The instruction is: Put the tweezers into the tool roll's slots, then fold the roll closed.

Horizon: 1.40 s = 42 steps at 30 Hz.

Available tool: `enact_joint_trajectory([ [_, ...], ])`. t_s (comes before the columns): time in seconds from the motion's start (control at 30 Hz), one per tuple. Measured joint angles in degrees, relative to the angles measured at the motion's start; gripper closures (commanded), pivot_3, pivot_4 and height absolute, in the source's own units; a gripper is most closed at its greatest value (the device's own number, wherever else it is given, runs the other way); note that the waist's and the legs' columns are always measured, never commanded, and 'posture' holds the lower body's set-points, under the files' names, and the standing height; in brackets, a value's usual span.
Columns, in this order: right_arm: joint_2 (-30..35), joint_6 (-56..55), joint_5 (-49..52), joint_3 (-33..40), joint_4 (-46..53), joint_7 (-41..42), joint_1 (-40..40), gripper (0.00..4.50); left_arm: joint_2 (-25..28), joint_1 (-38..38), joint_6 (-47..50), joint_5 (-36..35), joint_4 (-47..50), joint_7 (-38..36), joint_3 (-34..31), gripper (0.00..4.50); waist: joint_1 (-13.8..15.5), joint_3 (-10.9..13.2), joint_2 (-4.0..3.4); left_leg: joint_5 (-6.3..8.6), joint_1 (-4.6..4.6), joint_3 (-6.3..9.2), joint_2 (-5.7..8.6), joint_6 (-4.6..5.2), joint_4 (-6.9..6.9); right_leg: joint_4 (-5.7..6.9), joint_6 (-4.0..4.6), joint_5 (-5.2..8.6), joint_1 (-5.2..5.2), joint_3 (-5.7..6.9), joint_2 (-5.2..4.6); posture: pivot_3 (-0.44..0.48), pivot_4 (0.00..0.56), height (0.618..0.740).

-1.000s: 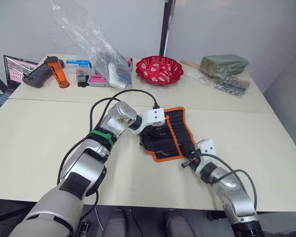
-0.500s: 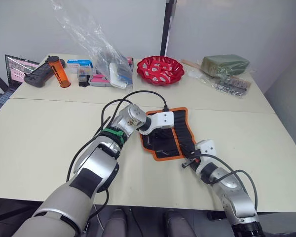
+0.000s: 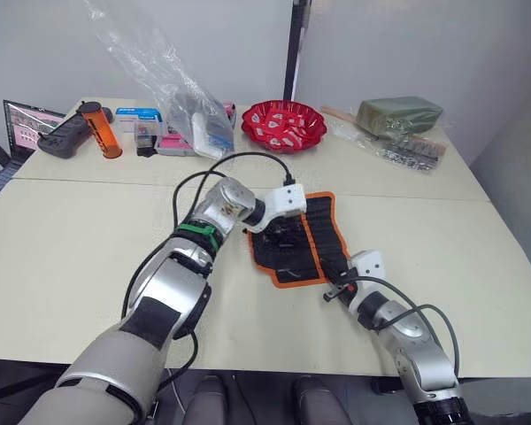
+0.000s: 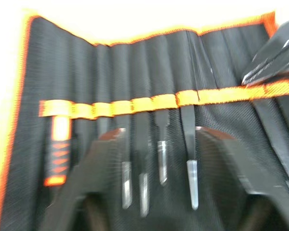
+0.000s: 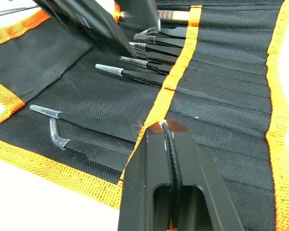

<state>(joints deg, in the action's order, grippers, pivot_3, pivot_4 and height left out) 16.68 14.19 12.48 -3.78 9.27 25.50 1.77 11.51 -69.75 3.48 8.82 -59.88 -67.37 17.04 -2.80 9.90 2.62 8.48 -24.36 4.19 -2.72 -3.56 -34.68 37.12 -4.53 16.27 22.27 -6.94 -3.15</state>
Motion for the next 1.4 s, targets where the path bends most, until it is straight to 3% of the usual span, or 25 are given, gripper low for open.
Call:
enact_joint_trajectory([
  [0.07, 0.01, 0.0, 0.01, -0.02, -0.35, 0.43, 0.38, 4.5, 2.13, 0.98, 2.52, -0.44, 4.33, -1.26, -0.62, 0.08, -0.13, 0.0, -0.01, 0.0, 0.02, 0.0, 0.0, 0.0, 0.0, 0.02, 0.0, 0.0, -0.01, 0.0, 0.0, 0.0, 0.15, 0.74],
  [0.1, 0.01, 0.0, 0.02, -0.01, -0.47, 0.59, 0.48, 4.5, 3.02, 1.6, 3.94, -1.16, 6.26, -1.82, -1.14, 0.03, -0.18, 0.0, -0.02, 0.0, 0.03, 0.0, -0.01, 0.0, 0.0, 0.04, 0.0, 0.0, -0.01, 0.0, 0.0, 0.0, 0.15, 0.74],
  [0.3, -0.01, -0.03, 0.04, -0.35, -1.85, 2.04, 2.03, 4.5, 10.76, 6.89, 12.15, -5.3, 21.13, -2.34, -5.98, 0.03, -1.18, 0.03, -0.09, 0.0, 0.07, 0.01, -0.07, 0.0, 0.01, 0.1, 0.02, -0.01, -0.01, 0.0, 0.04, 0.0, 0.15, 0.74],
  [0.47, -0.14, -0.11, 0.04, -0.29, -2.38, 2.67, 2.23, 4.5, 18.77, 12.8, 17.26, -8.69, 30.11, 2.87, -13.59, 0.03, -1.21, 0.02, -0.16, 0.0, 0.14, 0.03, -0.09, 0.0, 0.01, 0.12, 0.02, -0.01, -0.07, 0.01, 0.04, 0.0, 0.15, 0.74],
  [0.8, 0.45, -0.95, 0.03, -0.26, -3.72, 4.54, 2.48, 4.5, 26.29, 37.0, 26.56, -18.17, 53.18, 13.02, -30.56, 0.03, -1.27, 0.01, -0.16, 0.0, 0.19, 0.03, -0.14, 0.0, 0.03, 0.15, 0.1, -0.02, -0.08, 0.03, 0.04, 0.0, 0.15, 0.74],
  [1.03, 1.2, -1.43, 0.02, -0.2, -5.48, 6.34, 3.97, 4.5, 24.47, 60.03, 33.19, -25.97, 71.75, 20.48, -45.2, 0.03, -1.14, -0.03, -0.12, 0.01, 0.3, 0.0, -0.17, -0.01, 0.04, 0.11, 0.18, -0.02, -0.18, 0.04, 0.01, 0.0, 0.15, 0.74],
  [1.23, 1.75, -1.54, 0.01, -0.22, -7.5, 7.78, 5.03, 4.5, 17.77, 73.7, 29.64, -27.59, 75.89, 25.4, -48.85, 0.03, -1.04, -0.14, 0.05, 0.02, 0.54, -0.07, -0.22, -0.03, 0.05, 0.1, 0.61, 0.11, -0.28, 0.04, -0.01, 0.0, 0.15, 0.74],
  [1.4, 1.86, -1.55, -0.03, -0.42, -8.05, 8.99, 5.9, 4.5, 15.4, 82.04, 22.98, -27.04, 77.43, 29.16, -50.84, 0.03, -1.15, -0.28, 0.25, 0.02, 0.59, -0.16, -0.25, -0.03, 0.15, 0.07, 0.72, 0.17, -0.24, 0.0, -0.02, 0.0, 0.15, 0.74],
])
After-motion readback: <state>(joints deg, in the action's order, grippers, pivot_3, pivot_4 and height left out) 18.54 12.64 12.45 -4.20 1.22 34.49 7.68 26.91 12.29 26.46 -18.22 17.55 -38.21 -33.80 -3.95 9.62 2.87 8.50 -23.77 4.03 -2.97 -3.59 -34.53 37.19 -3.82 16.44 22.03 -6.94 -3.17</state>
